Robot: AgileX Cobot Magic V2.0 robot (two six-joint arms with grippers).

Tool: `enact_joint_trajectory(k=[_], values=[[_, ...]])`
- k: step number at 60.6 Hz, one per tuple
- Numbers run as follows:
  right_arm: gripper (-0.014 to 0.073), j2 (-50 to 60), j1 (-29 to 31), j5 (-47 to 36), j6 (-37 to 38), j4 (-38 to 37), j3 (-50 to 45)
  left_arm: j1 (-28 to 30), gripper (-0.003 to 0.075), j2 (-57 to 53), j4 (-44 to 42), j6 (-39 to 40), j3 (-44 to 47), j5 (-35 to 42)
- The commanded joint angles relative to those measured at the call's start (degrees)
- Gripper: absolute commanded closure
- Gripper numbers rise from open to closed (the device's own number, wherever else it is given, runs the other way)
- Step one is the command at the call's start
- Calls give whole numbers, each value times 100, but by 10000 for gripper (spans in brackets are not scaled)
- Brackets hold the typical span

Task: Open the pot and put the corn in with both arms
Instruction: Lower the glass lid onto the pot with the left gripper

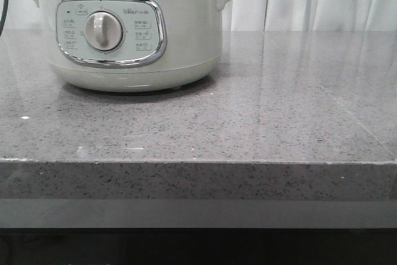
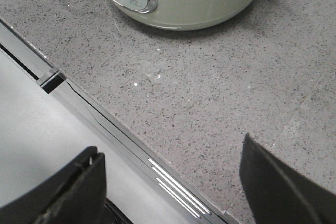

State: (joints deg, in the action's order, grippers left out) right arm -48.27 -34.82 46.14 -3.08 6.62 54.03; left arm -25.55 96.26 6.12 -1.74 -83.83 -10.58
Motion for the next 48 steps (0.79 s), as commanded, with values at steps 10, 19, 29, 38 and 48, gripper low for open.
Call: enact_joint_trajectory(k=[10,19,29,38,48], values=[[41,33,41,-347,-39,14,139,-43,532,-299,41,39,-264,425],[41,33,41,-347,-39,14,139,-43,532,-310,115,39,-264,217],[41,33,41,-347,-39,14,139,-43,532,-374,167,39,-264,121],[41,33,41,-347,-39,14,139,-56,532,-375,167,39,-264,-60],[41,33,41,-347,-39,14,139,-109,532,-375,362,39,-264,-96]])
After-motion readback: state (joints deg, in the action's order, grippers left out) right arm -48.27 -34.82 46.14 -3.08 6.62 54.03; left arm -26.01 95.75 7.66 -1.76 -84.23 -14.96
